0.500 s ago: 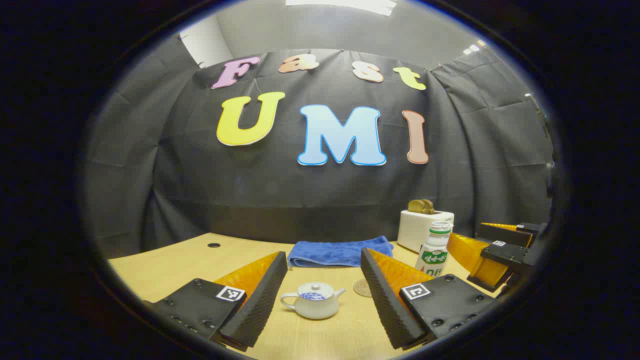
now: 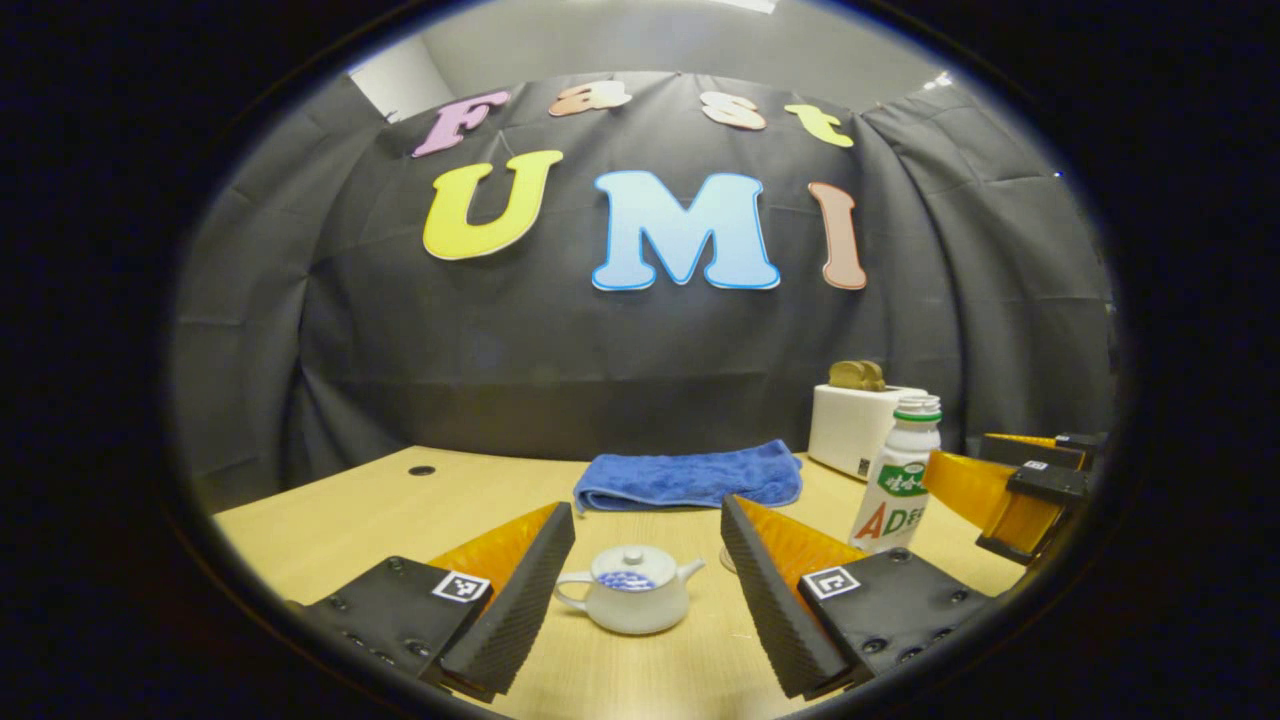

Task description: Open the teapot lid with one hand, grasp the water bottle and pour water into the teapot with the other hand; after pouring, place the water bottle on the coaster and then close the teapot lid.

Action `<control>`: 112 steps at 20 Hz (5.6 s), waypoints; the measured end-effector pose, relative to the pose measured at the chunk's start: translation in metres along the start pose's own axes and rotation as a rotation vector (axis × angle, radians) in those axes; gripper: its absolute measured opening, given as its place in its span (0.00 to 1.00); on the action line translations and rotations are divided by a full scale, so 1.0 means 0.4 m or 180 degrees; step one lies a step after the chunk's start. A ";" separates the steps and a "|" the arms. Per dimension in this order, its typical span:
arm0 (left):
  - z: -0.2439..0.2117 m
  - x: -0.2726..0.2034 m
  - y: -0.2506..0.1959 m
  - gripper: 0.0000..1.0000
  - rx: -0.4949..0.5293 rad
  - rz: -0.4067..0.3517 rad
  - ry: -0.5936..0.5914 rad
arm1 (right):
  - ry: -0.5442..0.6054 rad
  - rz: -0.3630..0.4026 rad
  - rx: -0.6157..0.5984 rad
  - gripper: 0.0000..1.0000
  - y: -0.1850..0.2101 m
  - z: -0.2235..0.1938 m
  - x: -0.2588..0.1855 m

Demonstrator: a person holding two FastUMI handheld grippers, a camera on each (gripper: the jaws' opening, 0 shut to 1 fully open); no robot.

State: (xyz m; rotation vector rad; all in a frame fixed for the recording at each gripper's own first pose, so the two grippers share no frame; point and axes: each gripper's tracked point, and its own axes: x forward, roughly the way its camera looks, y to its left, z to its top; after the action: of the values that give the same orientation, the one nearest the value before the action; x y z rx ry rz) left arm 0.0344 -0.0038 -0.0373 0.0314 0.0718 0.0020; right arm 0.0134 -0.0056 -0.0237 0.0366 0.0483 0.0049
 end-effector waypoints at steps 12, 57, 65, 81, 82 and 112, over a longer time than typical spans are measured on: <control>-0.057 0.108 0.027 0.86 0.0037 0.0002 0.0146 | -0.0002 0.0070 -0.0087 0.96 0.018 -0.018 0.009; 0.011 0.030 0.198 0.12 -0.0303 0.0099 0.0197 | 0.0212 0.0092 -0.0092 0.96 0.010 -0.103 0.043; -0.018 -0.033 0.228 0.15 -0.0370 0.0098 0.0218 | 0.0309 0.0081 -0.0154 0.96 0.025 -0.133 0.084; -0.041 -0.084 0.284 0.16 -0.0539 0.0054 0.0199 | 0.0555 -0.0146 -0.1414 0.74 0.062 -0.156 0.106; -0.040 -0.089 0.297 0.15 -0.0555 0.0077 0.0205 | 0.0560 -0.0156 -0.1589 0.74 0.068 -0.153 0.106; 0.000 -0.132 0.427 0.16 -0.0559 0.0329 0.0091 | -0.0203 -0.0306 -0.5367 0.73 0.220 -0.075 0.129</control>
State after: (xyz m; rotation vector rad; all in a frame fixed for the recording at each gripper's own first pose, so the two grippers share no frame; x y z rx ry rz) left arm -0.0183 0.1668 -0.0279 -0.1406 0.0982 0.1118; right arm 0.0630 0.0836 -0.0529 -1.6508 -0.0297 -0.0527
